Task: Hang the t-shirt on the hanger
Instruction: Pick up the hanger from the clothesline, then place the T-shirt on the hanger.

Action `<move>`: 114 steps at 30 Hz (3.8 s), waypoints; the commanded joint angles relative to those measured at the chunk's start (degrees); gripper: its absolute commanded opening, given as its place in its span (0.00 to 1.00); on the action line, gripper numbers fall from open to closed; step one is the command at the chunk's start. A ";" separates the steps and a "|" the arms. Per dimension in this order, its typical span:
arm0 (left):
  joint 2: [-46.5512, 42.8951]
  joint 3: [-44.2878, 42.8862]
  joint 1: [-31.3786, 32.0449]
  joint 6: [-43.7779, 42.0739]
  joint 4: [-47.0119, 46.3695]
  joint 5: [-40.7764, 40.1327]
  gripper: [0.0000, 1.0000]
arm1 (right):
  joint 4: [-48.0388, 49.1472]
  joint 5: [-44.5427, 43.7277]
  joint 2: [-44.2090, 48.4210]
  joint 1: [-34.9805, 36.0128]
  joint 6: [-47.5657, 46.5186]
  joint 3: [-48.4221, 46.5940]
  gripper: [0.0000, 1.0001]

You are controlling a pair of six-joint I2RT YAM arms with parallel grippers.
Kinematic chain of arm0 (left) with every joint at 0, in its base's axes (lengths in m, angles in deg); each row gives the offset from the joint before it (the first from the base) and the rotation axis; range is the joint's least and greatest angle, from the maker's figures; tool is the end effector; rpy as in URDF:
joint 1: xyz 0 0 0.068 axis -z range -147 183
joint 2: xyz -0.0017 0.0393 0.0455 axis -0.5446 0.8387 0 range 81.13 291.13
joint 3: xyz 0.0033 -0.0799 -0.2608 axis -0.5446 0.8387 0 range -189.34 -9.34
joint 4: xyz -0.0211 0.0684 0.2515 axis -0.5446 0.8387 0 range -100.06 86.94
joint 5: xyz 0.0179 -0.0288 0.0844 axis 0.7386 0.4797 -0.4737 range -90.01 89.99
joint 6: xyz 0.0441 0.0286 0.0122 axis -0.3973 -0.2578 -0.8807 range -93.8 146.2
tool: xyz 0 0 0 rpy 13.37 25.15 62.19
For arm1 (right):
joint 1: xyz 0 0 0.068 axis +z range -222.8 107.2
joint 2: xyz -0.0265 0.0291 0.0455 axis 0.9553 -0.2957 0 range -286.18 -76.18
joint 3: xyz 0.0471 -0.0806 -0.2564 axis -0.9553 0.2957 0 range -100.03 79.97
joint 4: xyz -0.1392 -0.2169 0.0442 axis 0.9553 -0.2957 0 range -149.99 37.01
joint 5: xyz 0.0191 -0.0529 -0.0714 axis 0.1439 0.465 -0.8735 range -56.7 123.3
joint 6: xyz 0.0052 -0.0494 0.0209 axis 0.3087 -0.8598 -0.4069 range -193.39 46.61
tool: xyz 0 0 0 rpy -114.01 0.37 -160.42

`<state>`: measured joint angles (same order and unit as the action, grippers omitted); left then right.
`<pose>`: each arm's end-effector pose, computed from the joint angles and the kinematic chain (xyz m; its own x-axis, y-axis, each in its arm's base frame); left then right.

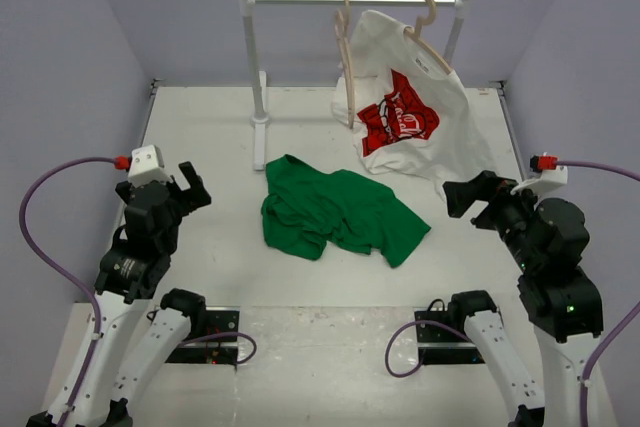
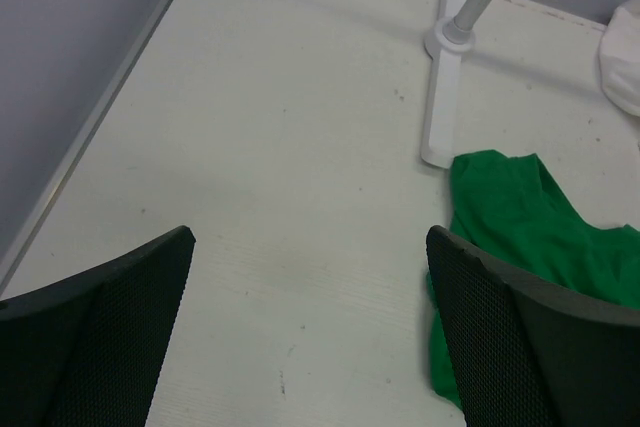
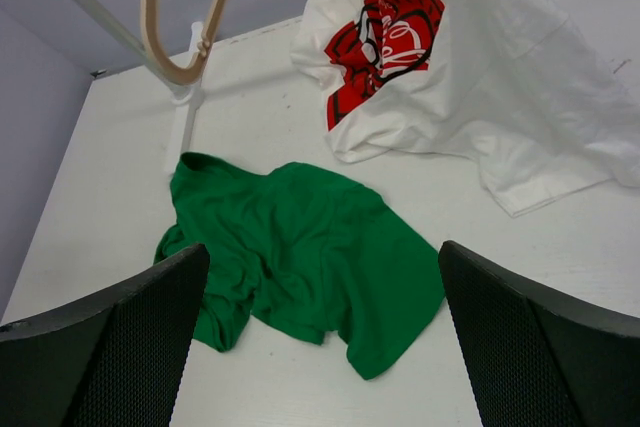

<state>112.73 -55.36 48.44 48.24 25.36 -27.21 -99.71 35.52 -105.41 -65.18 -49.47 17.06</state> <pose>0.1164 -0.0152 0.3332 -0.2548 -0.2759 -0.9268 -0.2913 0.9358 -0.1985 0.0661 0.0102 0.4035 -0.2735 0.3722 -0.8869 -0.0645 0.9129 0.4030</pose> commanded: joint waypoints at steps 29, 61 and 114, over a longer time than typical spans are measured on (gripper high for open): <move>1.36 1.76 0.20 0.02 -4.09 2.33 1.00 | 4.65 -11.28 -62.54 18.16 -2.25 -47.47 0.68; 2.86 2.07 0.20 -0.42 -4.70 4.09 1.00 | 2.60 -22.07 -79.66 24.38 -4.23 -57.92 0.08; 73.87 -34.96 13.18 9.55 -10.63 8.37 0.50 | 2.22 -9.25 -15.67 23.10 -4.50 -2.24 0.00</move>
<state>183.34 -83.83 60.52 57.11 12.46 -13.60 -98.53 24.29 -121.21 -42.08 -53.49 13.11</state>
